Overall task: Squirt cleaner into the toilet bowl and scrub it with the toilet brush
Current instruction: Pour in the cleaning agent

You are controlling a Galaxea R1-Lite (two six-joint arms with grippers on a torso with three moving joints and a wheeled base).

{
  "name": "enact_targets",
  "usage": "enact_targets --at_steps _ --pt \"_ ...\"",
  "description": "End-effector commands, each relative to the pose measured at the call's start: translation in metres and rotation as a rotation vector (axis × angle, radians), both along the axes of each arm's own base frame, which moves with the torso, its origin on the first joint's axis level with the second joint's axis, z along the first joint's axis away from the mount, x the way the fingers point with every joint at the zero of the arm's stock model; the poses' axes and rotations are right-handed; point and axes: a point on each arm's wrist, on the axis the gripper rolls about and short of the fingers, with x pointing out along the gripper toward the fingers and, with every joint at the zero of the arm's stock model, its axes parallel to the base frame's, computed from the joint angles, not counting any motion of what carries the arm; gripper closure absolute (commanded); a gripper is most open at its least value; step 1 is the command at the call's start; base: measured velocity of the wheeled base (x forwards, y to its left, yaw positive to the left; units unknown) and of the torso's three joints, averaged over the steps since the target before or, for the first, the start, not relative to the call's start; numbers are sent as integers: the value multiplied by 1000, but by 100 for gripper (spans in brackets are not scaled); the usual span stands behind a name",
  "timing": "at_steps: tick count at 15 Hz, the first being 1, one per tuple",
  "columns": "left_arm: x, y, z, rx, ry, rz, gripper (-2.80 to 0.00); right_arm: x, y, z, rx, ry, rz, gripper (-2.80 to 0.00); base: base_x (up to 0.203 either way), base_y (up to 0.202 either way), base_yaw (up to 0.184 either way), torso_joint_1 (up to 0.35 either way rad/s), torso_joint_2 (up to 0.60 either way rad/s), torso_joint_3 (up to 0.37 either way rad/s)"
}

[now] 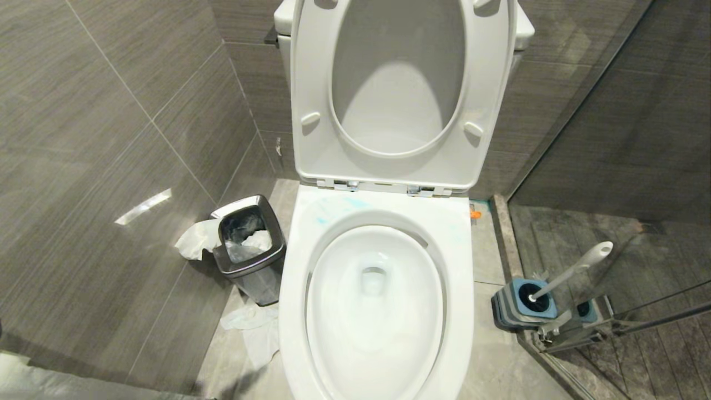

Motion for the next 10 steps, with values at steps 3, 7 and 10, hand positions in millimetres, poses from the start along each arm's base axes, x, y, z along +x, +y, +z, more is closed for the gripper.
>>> enact_targets --at_steps 3,7,10 --pt "-16 7 2 77 -75 102 -280 0 0 0 0 1 -1 0 0 0 0 0 0 0" --pt "-20 10 5 285 -155 265 -280 0 0 0 0 1 -1 0 0 0 0 0 0 0" --pt "-20 11 -5 547 -311 384 -280 0 0 0 0 1 -1 0 0 0 0 0 0 0"
